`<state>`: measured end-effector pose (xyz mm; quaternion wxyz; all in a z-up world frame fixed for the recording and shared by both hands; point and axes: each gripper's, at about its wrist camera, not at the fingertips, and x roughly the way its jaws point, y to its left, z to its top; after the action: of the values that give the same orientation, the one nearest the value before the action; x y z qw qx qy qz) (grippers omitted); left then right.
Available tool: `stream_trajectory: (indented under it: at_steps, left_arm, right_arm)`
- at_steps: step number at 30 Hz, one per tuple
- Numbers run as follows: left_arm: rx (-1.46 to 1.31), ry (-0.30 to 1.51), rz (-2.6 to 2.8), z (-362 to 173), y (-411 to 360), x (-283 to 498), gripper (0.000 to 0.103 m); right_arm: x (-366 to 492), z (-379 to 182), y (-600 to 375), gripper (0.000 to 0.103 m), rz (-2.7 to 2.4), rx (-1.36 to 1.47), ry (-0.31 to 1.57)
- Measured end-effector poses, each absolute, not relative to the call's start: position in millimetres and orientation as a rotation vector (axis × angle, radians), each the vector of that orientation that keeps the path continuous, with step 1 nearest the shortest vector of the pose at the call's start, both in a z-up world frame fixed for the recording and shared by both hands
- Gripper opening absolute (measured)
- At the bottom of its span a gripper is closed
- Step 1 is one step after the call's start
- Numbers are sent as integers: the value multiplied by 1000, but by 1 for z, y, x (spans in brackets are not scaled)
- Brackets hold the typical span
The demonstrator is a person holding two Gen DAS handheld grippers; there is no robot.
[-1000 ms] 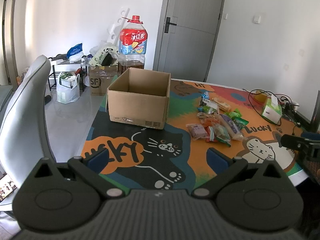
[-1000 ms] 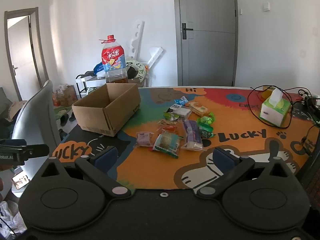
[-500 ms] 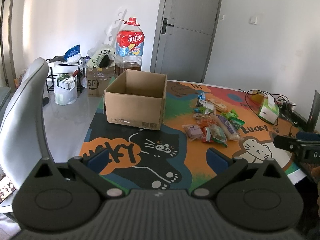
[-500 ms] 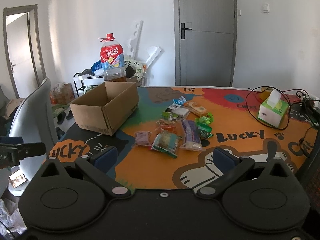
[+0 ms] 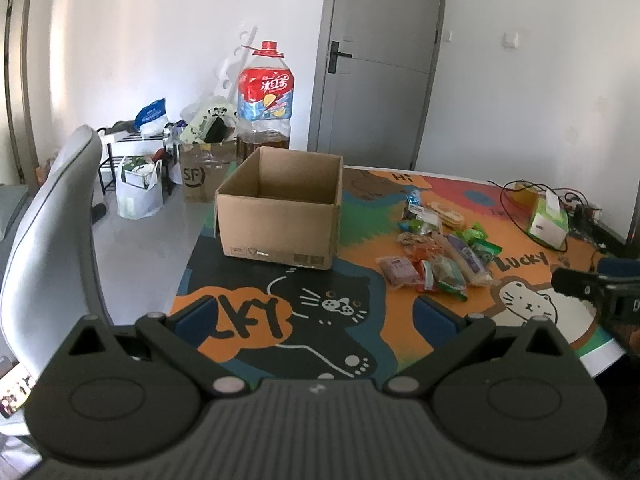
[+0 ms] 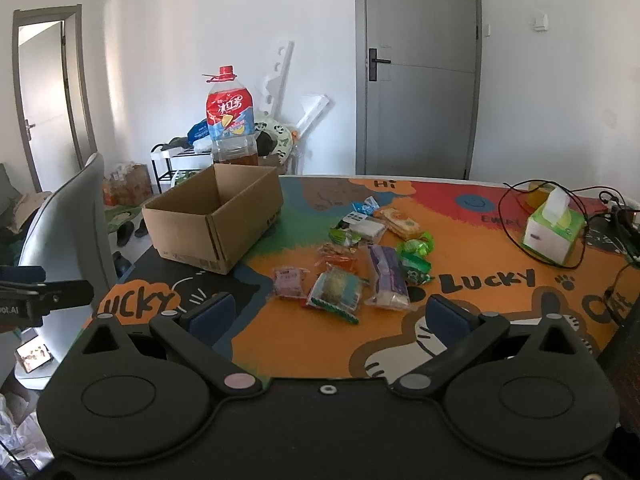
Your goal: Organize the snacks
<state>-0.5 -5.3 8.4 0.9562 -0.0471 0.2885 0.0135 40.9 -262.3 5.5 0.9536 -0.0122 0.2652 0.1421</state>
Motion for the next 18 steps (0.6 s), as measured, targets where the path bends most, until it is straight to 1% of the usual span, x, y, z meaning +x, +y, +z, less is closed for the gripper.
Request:
stream_trajectory:
  at_steps: [7,11,18]
  left_arm:
    - [-127,566,25,8,1,16,103]
    - [-151,576,34,1,2,33,103]
    - [-194,585,-3,-15,0,65,103]
  right_arm:
    - [59,3,-268,103,316,24,548]
    - [70,-2,-269,103,311,14,518]
    - [97,-20,-275,103,333,45,533]
